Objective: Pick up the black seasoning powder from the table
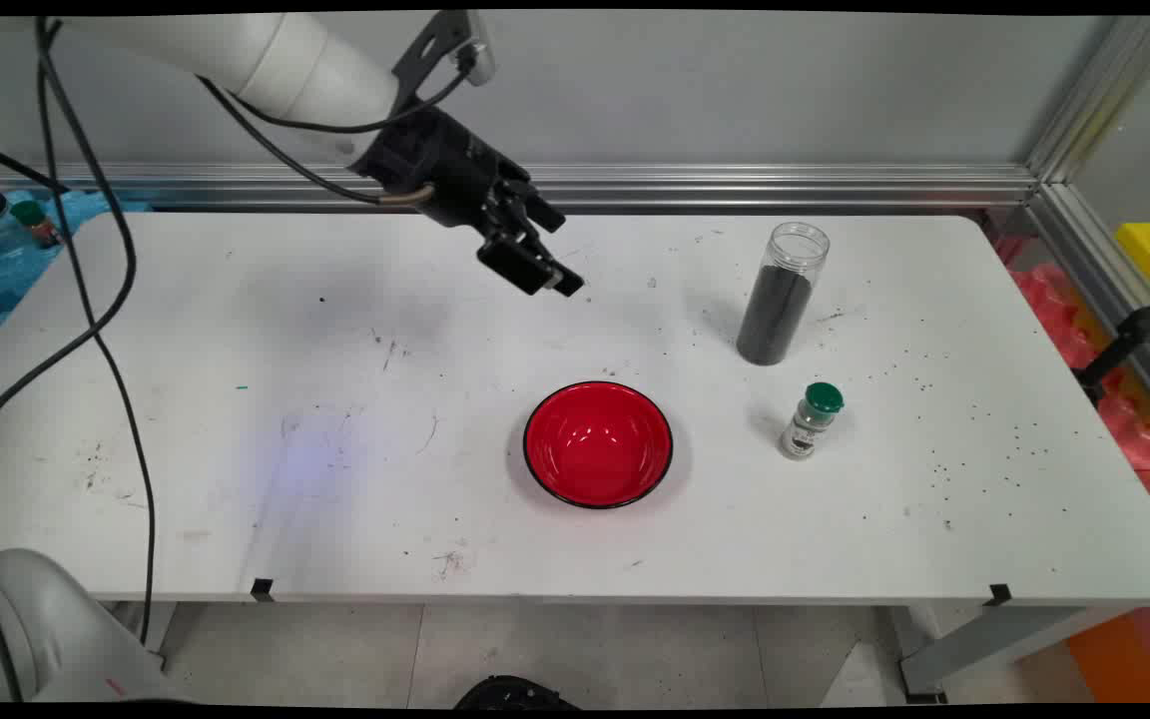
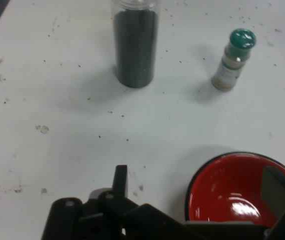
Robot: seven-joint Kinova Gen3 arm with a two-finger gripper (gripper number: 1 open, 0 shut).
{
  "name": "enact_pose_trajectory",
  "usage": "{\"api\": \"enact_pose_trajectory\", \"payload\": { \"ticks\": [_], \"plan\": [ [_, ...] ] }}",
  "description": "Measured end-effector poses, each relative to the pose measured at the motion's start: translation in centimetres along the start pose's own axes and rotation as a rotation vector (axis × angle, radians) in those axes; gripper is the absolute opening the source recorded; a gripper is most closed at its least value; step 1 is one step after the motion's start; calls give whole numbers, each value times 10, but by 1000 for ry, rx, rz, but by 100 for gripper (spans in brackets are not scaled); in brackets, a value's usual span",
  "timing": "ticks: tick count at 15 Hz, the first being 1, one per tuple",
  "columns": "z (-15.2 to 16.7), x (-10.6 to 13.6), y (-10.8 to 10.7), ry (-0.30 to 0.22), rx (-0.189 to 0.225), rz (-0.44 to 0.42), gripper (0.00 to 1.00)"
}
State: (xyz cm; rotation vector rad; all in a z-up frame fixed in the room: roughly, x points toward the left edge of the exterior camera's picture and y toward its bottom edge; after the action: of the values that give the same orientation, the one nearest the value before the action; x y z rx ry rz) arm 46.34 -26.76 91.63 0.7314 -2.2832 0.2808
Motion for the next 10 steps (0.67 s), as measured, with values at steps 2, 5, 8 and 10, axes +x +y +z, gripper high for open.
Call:
{"api": "enact_pose_trajectory", "payload": {
  "ticks": [2,5,8,10],
  "plan": [
    [10,4,-3,12,5,-13,100],
    [26,11,-5,27,7,-23,100],
    [42,16,-9,40,7,-26,100],
    [52,19,-11,47,8,-27,100]
  ]
}}
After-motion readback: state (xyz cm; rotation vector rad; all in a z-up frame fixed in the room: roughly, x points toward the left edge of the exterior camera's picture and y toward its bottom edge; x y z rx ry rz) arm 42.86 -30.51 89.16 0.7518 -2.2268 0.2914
